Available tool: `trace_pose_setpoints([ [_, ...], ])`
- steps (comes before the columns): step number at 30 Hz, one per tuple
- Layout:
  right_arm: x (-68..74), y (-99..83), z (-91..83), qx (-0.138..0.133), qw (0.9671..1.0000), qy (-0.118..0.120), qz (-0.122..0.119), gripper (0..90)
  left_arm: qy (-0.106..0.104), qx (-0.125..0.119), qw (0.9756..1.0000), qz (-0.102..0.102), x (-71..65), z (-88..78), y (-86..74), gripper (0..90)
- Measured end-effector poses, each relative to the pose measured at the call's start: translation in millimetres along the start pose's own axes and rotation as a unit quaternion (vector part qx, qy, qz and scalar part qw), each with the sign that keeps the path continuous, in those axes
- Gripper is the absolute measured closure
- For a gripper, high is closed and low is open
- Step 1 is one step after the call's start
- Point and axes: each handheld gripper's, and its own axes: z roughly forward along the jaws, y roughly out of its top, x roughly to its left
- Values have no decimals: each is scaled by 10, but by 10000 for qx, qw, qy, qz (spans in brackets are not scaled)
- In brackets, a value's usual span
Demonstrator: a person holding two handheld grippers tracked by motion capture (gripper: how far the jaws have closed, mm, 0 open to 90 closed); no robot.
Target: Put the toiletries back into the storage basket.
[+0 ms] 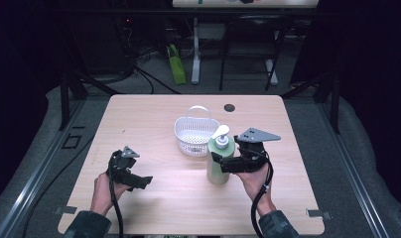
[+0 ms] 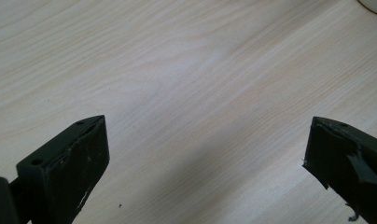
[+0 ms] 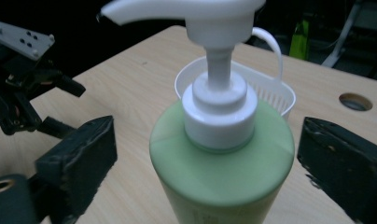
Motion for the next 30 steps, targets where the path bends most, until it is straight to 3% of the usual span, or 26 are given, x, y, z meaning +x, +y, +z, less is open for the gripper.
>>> trace_pose_setpoints([
  [3, 11, 13, -6, -120, 9999, -14, -31, 151, -13, 24, 10000, 9, -2, 2, 0, 0],
  [4, 12, 26, -6, -191, 9998, -24, -57, 228, -12, 29, 10000, 21, -4, 6, 1, 0],
  [9, 1, 38, -44, -487, 9988, -86, -31, 336, -31, 35, 10000, 31, -9, 12, 3, 0],
  [11, -10, 48, -72, -696, 9975, -108, 4, 420, -14, 44, 10000, 38, -9, 19, 4, 0],
  [19, 24, 97, -92, -980, 9951, -147, -70, 609, -32, 73, 10000, 54, -12, 22, 7, 0],
  [23, 28, 95, -85, -1018, 9946, -190, -78, 662, -36, 69, 10000, 55, -12, 25, 8, 0],
  [30, 40, 87, -75, -1042, 9942, -266, -67, 675, -16, 67, 10000, 53, -20, 27, 6, 0],
])
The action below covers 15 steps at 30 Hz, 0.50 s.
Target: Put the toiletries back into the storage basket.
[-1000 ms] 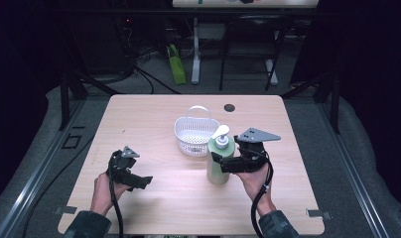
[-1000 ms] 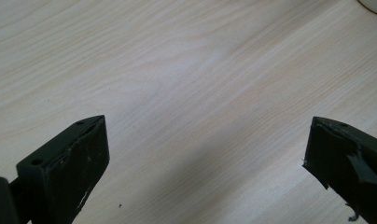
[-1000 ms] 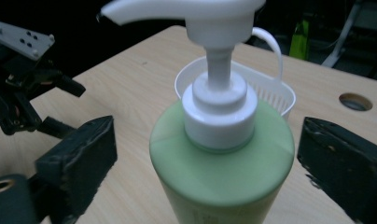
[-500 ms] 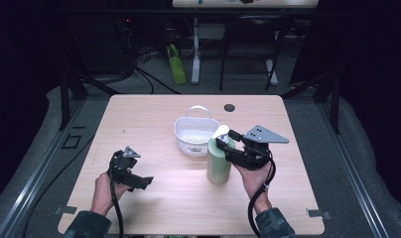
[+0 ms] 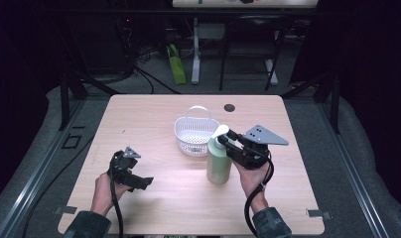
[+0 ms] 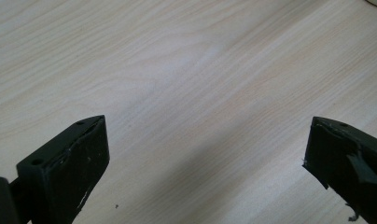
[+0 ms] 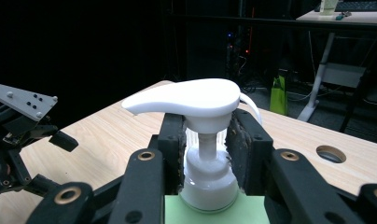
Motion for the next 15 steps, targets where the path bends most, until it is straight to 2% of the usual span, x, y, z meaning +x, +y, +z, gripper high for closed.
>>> trace_pose_setpoints([
  [15, 21, -12, -2, -77, 9998, -129, -110, 682, -13, 21, 10000, 14, 4, 4, 2, 0],
])
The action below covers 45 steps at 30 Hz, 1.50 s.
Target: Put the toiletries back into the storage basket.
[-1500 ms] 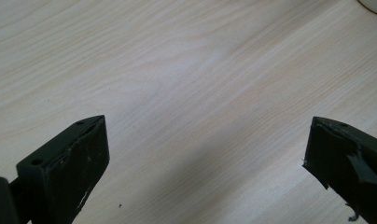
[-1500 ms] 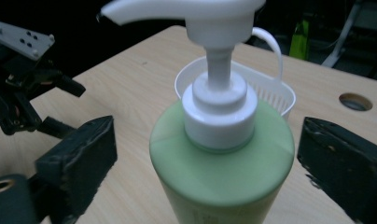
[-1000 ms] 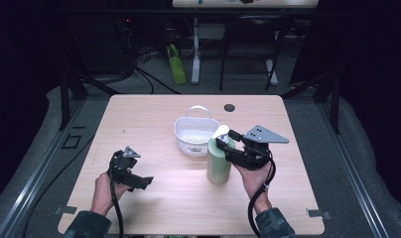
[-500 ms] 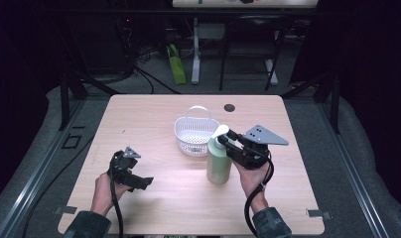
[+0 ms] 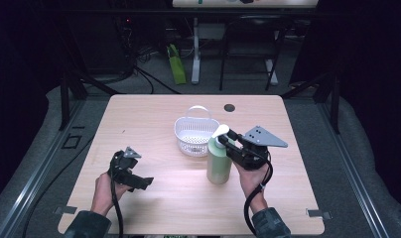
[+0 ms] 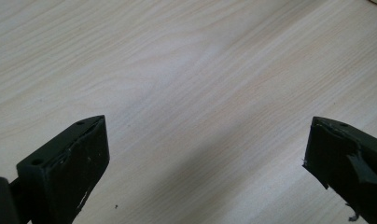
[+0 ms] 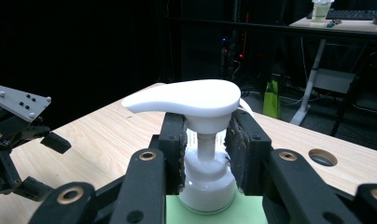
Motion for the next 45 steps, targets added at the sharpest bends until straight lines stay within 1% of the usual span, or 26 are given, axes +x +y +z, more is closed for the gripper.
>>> trace_pose_setpoints([
  [4, -2, 3, -7, 7, 10000, -12, -5, 682, -3, 2, 10000, 26, 3, -2, 4, 0],
  [8, -9, 10, -16, 25, 10000, -18, -34, 682, -30, -59, 10000, -12, 10, -6, 7, 0],
  [12, -20, 30, -37, -8, 10000, -13, -26, 682, -15, -40, 10000, -3, 18, -2, 9, 0],
  [14, -22, 47, -49, -31, 10000, -22, -62, 682, -7, -46, 10000, 7, 15, -1, 10, 0],
  [26, -21, 211, -140, -121, 9998, 29, -159, 682, 40, -27, 10000, 39, 13, 0, 13, 0],
  [34, -16, 315, -193, -140, 9997, 65, -212, 682, 11, -23, 10000, 40, 5, -2, 14, 0],
  [42, -32, 389, -218, -147, 9995, 99, -246, 683, 35, -17, 10000, 40, 5, 3, 11, 0],
  [45, -33, 406, -226, -160, 9995, 95, -244, 683, 8, -8, 10000, 41, 7, 3, 14, 0],
])
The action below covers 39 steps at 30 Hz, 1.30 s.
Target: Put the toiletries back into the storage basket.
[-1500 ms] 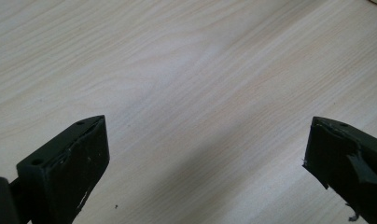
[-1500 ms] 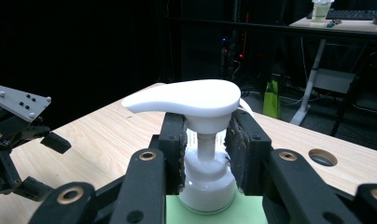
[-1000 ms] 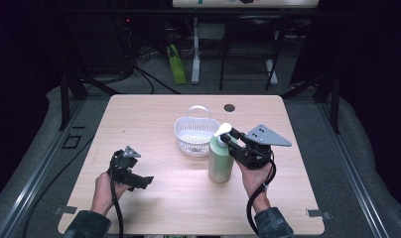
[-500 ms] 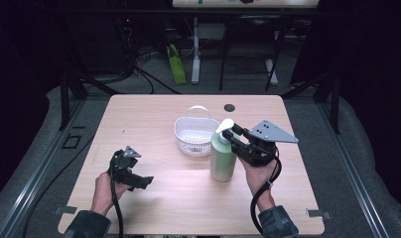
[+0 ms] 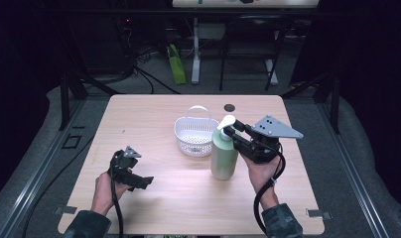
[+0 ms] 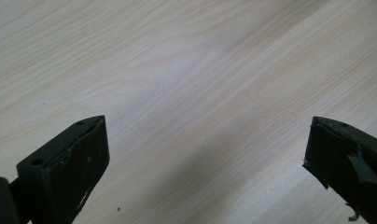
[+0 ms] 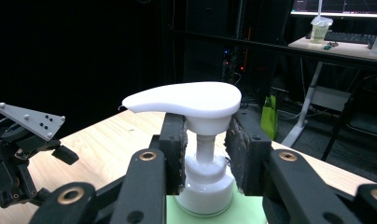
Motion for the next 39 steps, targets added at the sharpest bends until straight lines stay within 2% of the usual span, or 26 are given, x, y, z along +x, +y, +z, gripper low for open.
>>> trace_pose_setpoints([
  [39, -57, 342, -64, -229, 9997, 75, -87, 683, -1, -1, 10000, 13, -2, -5, -5, 0],
])
